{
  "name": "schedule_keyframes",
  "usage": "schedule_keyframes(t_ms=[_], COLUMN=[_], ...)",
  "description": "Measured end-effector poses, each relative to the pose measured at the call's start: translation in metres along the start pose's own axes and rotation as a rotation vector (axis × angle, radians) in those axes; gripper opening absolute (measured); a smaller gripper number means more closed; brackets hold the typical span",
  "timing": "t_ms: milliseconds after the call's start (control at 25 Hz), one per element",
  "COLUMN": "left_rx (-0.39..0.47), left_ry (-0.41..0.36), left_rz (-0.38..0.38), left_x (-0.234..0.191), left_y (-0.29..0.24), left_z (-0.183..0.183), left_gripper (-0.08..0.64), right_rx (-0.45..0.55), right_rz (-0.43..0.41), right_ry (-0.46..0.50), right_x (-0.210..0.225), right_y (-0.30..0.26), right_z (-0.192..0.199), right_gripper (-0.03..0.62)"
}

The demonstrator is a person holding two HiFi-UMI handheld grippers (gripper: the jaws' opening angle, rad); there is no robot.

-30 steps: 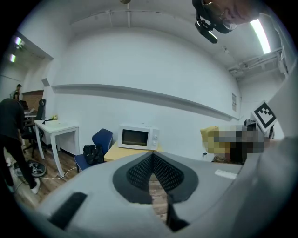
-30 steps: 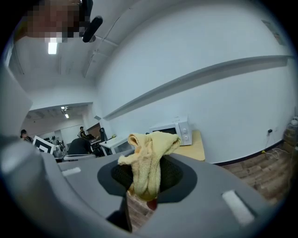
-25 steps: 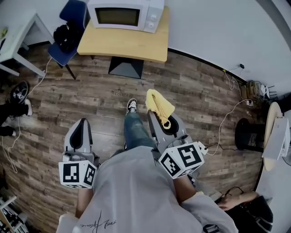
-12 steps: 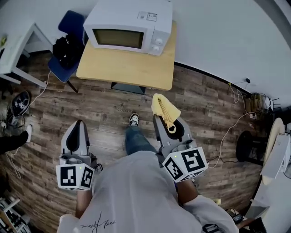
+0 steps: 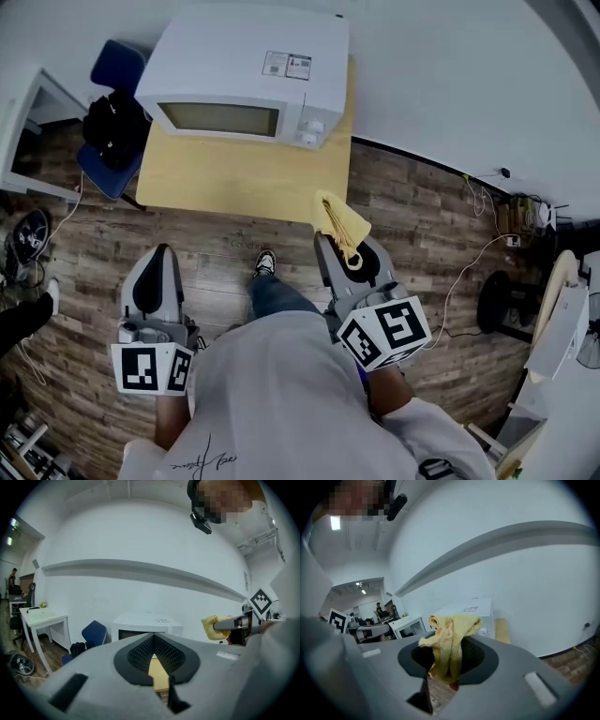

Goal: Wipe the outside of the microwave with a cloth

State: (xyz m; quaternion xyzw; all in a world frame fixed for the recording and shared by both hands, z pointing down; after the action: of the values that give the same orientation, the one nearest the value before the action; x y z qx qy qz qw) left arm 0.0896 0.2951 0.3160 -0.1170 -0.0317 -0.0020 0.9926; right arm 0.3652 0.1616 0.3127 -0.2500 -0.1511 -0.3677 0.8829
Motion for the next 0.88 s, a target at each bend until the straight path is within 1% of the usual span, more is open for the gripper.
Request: schedule_keyframes(t_ms=[240,400,520,720,880], left_rx=[0.004,0.004,0.010,0.028,0.045], left_ry=[0.010,-0.017,-0.017,-0.022,-0.035], left_rz=[0.008,0.039,0.067,0.103,0.161], left_x=[-0.013,-0.017,-0.022,-0.046,-0.070], left_y=[-0.038,-0.055,-0.069,-0.092,-0.117], left_z=[-0.013,-0.025,-0.032,-0.043,-0.051], left_gripper=[0.000,0.002,0.002,0.002,0.002], right_rx=[-0.002,0.011,0.017,0.045,0.068], right_rz=[-0.009,-0.008,0.000,0.034,0.083], right_ry=[0.001,-0.003,0.002,0.007,-0.002], right_x=[0.017,0.021,0.023,0.021,0.016], right_y=[-0.032,-0.044,-0.054,-0.075,-0.099], right_z=[-0.026,-0.041,-0.049,-0.064,-0.075], right_gripper=[0.123,0.123,0.123,0.123,0.123])
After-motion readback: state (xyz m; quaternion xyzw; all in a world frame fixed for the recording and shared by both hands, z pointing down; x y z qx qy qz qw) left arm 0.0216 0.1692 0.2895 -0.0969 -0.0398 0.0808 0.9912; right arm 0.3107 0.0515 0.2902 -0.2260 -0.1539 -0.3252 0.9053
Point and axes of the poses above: the fingertips, and each gripper's own axes: y backward along the fingers, x to its right, z out of its underside, the point moved 10 cm from there along y, backward along the fingers, and after that the axes turned 12 degrees about -y, right-handed, at the moved point
